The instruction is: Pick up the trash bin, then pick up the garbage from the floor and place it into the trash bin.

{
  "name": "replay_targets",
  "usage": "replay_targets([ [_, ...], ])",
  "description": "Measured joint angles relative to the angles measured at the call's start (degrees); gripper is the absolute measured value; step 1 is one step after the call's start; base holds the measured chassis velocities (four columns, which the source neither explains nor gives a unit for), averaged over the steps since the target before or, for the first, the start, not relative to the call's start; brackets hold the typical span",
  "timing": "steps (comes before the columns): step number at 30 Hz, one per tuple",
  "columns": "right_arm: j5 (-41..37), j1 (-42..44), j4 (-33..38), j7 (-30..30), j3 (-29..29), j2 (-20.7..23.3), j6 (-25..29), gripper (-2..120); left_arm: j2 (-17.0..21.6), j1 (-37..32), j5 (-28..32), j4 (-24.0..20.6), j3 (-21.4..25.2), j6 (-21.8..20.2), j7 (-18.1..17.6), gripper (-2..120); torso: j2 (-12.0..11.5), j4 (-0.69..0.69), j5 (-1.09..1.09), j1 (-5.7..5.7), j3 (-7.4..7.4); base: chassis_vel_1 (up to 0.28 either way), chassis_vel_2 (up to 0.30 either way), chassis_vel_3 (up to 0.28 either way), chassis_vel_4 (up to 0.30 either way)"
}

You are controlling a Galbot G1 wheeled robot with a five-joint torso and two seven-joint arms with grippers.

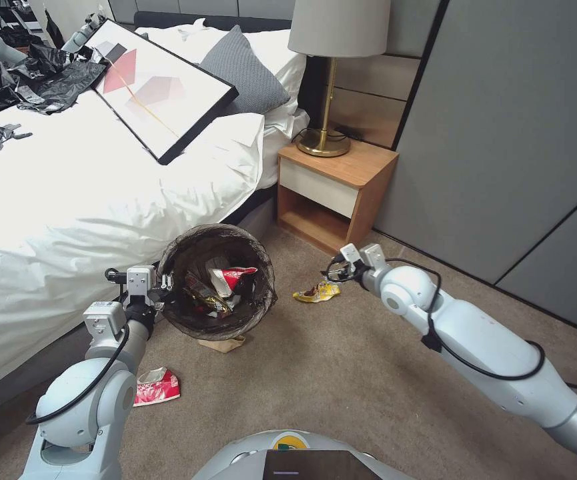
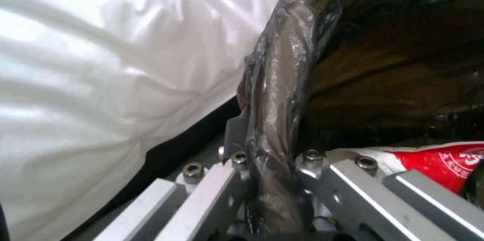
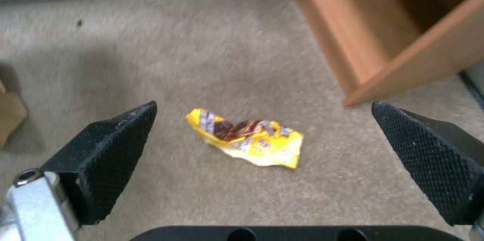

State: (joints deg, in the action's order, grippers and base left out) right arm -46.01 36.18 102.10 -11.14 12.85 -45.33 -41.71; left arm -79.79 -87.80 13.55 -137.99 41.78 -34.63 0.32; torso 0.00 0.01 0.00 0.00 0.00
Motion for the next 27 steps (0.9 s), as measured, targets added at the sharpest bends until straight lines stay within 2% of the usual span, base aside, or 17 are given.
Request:
replay_targets([
  [5, 1.16, -3.34, -4.53, 3.33, 4.12, -1.00, 1.09, 100, -0.71, -0.34, -0.22, -0.01, 0.06, 0.15, 0.15, 0, 0.00, 0.00, 0.00, 0.00, 0.00, 0.000, 0.000, 0.000, 0.000],
  [7, 2.91, -4.96, -8.45, 4.96, 6.46, -2.19, 2.13, 100, -0.91, -0.37, -0.24, -0.17, 0.35, 0.15, 0.21, 0, 0.00, -0.02, 0.01, 0.00, 0.00, 0.000, 0.000, 0.000, 0.000],
  [11, 4.98, -6.14, -11.13, 6.35, 8.22, -2.99, 2.86, 100, -0.93, -0.31, -0.25, -0.17, 0.46, 0.15, 0.21, 0, 0.00, -0.01, 0.00, 0.00, 0.00, 0.000, 0.000, 0.000, 0.000],
  [18, 10.42, -10.49, -20.51, 11.63, 14.19, -5.91, 5.12, 100, -1.75, -0.09, -1.12, 0.34, -0.11, 0.17, 0.32, 0, 0.00, -0.01, 0.00, 0.00, 0.00, 0.000, 0.000, 0.000, 0.000],
  [27, 13.91, -15.08, -29.48, 15.42, 17.48, -9.81, 6.57, 100, -2.13, -0.21, -1.52, 0.34, 0.17, 0.45, 0.68, 0, 0.00, 0.00, 0.00, 0.00, 0.00, 0.000, 0.000, 0.000, 0.000],
])
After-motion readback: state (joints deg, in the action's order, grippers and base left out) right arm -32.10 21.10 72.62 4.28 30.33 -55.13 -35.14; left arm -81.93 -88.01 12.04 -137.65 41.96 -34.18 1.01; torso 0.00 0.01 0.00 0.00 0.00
